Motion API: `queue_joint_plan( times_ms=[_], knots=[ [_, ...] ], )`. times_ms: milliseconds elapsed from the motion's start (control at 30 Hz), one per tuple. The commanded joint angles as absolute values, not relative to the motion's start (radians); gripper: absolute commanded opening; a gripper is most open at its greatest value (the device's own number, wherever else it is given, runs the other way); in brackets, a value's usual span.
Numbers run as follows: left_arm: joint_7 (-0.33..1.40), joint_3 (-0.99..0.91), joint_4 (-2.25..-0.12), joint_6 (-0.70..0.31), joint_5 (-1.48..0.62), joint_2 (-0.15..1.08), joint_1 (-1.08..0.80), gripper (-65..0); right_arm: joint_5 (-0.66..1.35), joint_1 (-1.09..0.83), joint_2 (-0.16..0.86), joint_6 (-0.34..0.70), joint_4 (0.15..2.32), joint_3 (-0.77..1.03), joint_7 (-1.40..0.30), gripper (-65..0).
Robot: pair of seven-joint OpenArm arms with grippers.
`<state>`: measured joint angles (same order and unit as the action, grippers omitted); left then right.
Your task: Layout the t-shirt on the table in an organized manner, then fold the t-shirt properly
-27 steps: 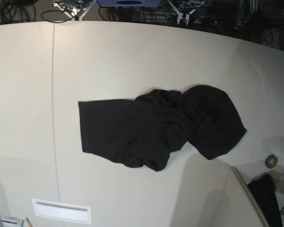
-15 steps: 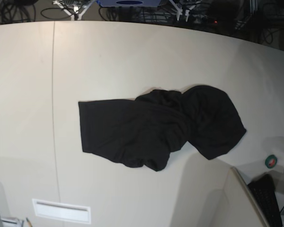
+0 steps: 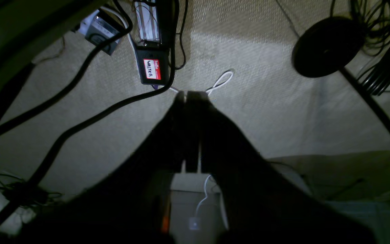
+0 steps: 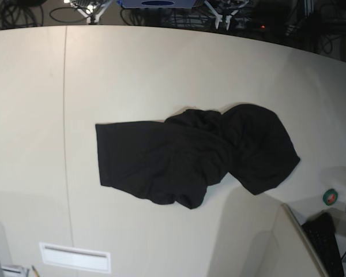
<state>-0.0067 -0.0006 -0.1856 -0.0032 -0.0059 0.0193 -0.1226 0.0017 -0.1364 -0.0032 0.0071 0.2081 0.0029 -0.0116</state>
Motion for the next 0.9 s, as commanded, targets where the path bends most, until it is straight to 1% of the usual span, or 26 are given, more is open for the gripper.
queue_joint_plan(
  times_ms=[0, 100, 133, 167, 200, 233, 300, 367, 433, 500, 533, 867],
  knots=[
    [-0.005, -0.002, -0.186, -0.001, -0.007, 0.019, -0.131, -56.9, 0.002, -0.142, -0.001, -0.001, 0.208, 0.004, -0.013, -65.0],
    [-0.005, -0.002, -0.185, -0.001, -0.007, 0.019, -0.133, -37.5, 0.002, -0.142, 0.001, -0.001, 0.208, 0.004, -0.015, -65.0],
    [-0.005, -0.002, -0.185, -0.001, -0.007, 0.018, -0.133, -32.1, 0.002, -0.142, 0.001, -0.001, 0.206, 0.004, -0.015, -65.0],
    [-0.005, -0.002, -0.185, -0.001, -0.007, 0.018, -0.133, -27.8, 0.002, -0.142, 0.001, -0.001, 0.206, 0.004, -0.015, -65.0],
    [-0.005, -0.002, -0.185, -0.001, -0.007, 0.018, -0.133, -25.3, 0.002, -0.142, 0.001, -0.001, 0.205, 0.004, -0.016, -65.0],
    [-0.005, -0.002, -0.185, -0.001, -0.007, 0.018, -0.133, -25.0, 0.002, -0.142, 0.001, -0.001, 0.205, 0.004, -0.016, -65.0],
    [-0.005, -0.002, -0.185, -0.001, -0.007, 0.018, -0.133, -27.3, 0.001, -0.142, 0.001, -0.001, 0.205, 0.004, -0.015, -65.0],
    [-0.005, -0.001, -0.185, -0.001, -0.007, 0.018, -0.133, -33.4, -0.001, -0.142, 0.001, -0.001, 0.205, 0.001, -0.015, -65.0],
    [-0.005, -0.001, -0.183, -0.001, -0.007, 0.018, -0.133, -44.9, -0.001, -0.142, 0.001, -0.001, 0.206, 0.001, -0.015, -65.0],
    [-0.005, -0.001, -0.183, -0.001, -0.007, 0.018, -0.133, -59.6, -0.001, -0.142, 0.001, -0.001, 0.206, -0.001, -0.015, -65.0],
    [-0.005, -0.001, -0.183, -0.001, -0.007, 0.018, -0.133, -65.0, -0.001, -0.142, 0.001, -0.001, 0.206, -0.001, -0.015, -65.0],
    [-0.005, 0.007, -0.189, -0.001, -0.007, 0.018, -0.148, -65.0, -0.004, -0.143, 0.002, -0.001, 0.211, -0.002, -0.015, -65.0]
  ],
)
